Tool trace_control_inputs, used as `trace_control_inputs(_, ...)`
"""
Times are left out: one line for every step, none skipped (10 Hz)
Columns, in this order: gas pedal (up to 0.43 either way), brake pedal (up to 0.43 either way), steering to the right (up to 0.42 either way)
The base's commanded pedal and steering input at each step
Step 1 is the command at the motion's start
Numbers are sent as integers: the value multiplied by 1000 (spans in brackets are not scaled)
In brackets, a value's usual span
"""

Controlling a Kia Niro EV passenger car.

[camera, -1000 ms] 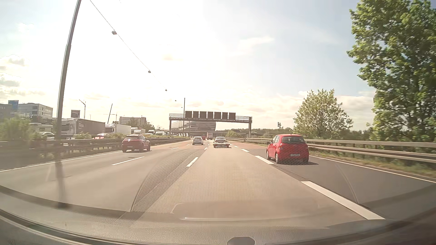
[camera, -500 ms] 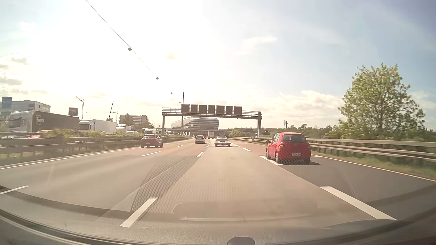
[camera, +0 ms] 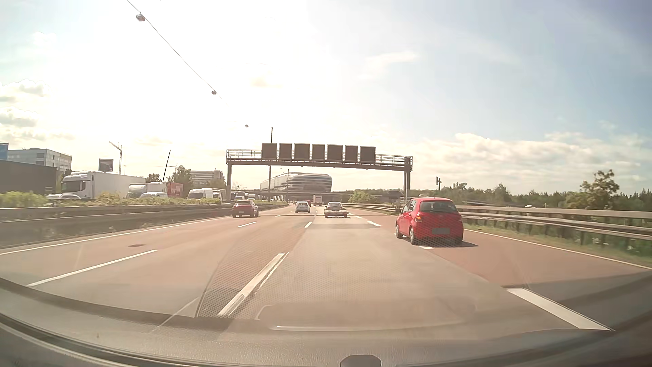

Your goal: Follow the waypoints while adhering to traffic rules and regulations

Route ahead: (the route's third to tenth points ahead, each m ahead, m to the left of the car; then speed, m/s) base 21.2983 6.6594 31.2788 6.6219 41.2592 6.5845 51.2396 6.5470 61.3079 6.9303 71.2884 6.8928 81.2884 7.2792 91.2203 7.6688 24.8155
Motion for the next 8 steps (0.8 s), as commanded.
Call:
trace_control_inputs(0,250,1)
trace_control_inputs(0,244,1)
trace_control_inputs(0,232,2)
trace_control_inputs(0,207,2)
trace_control_inputs(0,43,4)
trace_control_inputs(0,0,5)
trace_control_inputs(0,0,6)
trace_control_inputs(0,0,6)
